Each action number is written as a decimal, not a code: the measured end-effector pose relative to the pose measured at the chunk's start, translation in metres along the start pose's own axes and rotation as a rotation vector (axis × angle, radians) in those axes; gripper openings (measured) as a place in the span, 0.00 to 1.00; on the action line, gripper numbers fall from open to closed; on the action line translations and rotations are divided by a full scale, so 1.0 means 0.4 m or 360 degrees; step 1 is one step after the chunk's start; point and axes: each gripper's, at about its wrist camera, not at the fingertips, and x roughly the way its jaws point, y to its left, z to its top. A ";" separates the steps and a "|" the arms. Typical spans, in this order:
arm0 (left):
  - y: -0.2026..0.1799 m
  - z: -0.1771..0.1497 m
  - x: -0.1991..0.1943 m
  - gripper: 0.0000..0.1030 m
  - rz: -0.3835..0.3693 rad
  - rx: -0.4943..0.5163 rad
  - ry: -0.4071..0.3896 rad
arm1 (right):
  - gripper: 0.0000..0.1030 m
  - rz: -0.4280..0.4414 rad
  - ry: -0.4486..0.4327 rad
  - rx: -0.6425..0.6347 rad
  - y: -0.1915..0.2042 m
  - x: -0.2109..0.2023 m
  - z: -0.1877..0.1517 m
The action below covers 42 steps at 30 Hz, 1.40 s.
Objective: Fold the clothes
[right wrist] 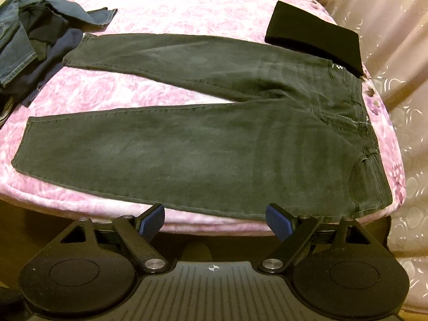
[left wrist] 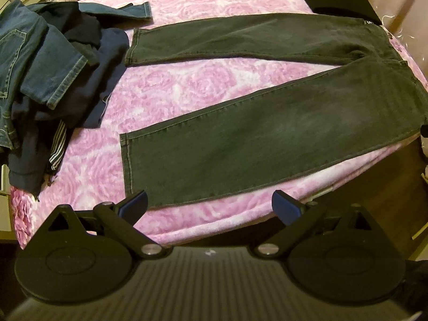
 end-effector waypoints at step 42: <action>-0.168 0.348 0.074 0.93 0.0054 0.0153 -0.0085 | 0.83 0.0004 -0.0161 -0.0289 -0.418 0.053 0.152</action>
